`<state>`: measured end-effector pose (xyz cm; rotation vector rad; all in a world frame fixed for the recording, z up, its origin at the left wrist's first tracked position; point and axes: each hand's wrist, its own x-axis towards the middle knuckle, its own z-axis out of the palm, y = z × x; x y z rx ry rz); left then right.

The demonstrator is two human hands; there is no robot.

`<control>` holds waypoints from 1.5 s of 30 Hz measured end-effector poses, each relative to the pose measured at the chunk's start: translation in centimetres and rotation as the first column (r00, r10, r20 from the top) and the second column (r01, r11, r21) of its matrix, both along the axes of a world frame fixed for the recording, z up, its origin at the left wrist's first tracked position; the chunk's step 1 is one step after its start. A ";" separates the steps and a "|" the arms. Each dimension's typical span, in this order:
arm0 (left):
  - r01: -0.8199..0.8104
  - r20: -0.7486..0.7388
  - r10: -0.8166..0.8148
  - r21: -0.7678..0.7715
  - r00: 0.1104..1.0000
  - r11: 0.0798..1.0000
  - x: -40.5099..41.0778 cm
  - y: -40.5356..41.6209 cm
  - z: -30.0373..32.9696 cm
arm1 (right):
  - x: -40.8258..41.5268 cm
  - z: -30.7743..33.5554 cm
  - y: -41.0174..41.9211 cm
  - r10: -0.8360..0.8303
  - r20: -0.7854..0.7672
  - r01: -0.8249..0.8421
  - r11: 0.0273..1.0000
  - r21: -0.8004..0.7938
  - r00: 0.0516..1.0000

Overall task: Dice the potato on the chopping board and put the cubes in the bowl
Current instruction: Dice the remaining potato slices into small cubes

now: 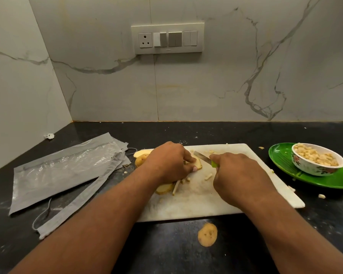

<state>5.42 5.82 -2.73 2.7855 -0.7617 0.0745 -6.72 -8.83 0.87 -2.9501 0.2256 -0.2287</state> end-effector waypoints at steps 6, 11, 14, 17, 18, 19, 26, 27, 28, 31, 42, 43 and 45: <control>-0.028 -0.041 0.027 -0.012 0.999 1.000 -0.4 -0.5 0.6 | 0.8 -1.0 1.1 0.024 -0.005 -0.024 0.999 -0.048 1.000; -0.051 -0.015 0.052 0.029 0.999 0.998 -0.6 -0.7 0.9 | -0.4 -1.4 1.6 0.036 -0.025 -0.036 0.999 0.000 0.999; -0.067 -0.012 0.067 0.027 0.998 0.997 -0.7 -0.7 0.8 | -2.5 -1.6 1.6 0.055 -0.042 -0.055 0.998 0.015 0.998; -0.073 -0.022 0.074 0.024 0.997 0.997 -0.7 -0.7 0.7 | -4.9 -1.3 1.5 0.080 -0.064 -0.080 0.997 0.004 0.995; -0.073 -0.029 0.073 0.012 0.997 0.997 -0.6 -0.6 0.6 | -5.6 -1.0 1.5 0.082 -0.073 -0.083 0.997 -0.002 0.994; -0.071 -0.040 0.071 -0.004 0.997 0.997 -0.5 -0.6 0.6 | -6.1 -0.8 1.5 0.081 -0.083 -0.082 0.997 -0.009 0.993; -0.045 -0.011 0.045 0.011 0.999 0.999 -0.8 0.7 0.0 | -3.7 -0.2 1.6 0.016 0.031 -0.016 1.000 -0.013 0.999; -0.046 0.003 0.046 0.007 0.999 0.999 -0.8 0.8 0.0 | -2.8 -0.4 1.7 0.015 0.035 -0.015 1.000 -0.012 0.999; -0.049 0.011 0.050 -0.008 0.999 0.999 -0.8 0.9 0.0 | -1.9 -0.6 2.0 0.019 0.033 -0.019 1.000 -0.014 0.999; -0.062 -0.012 0.062 -0.057 0.998 0.996 -0.9 0.8 0.3 | 0.1 -1.3 2.6 0.030 0.028 -0.029 0.999 -0.024 0.999; -0.114 0.017 0.115 -0.050 0.993 0.992 -0.2 -0.1 0.3 | -3.6 -2.1 2.5 0.073 -0.065 -0.072 0.997 0.013 0.995; -0.114 0.016 0.115 -0.055 0.993 0.992 -0.1 -0.1 0.3 | -4.5 -2.1 2.4 0.080 -0.098 -0.079 0.997 0.019 0.992; -0.113 0.004 0.113 -0.064 0.994 0.992 -0.1 0.0 0.2 | -6.0 -1.9 2.4 0.086 -0.128 -0.083 0.996 0.023 0.988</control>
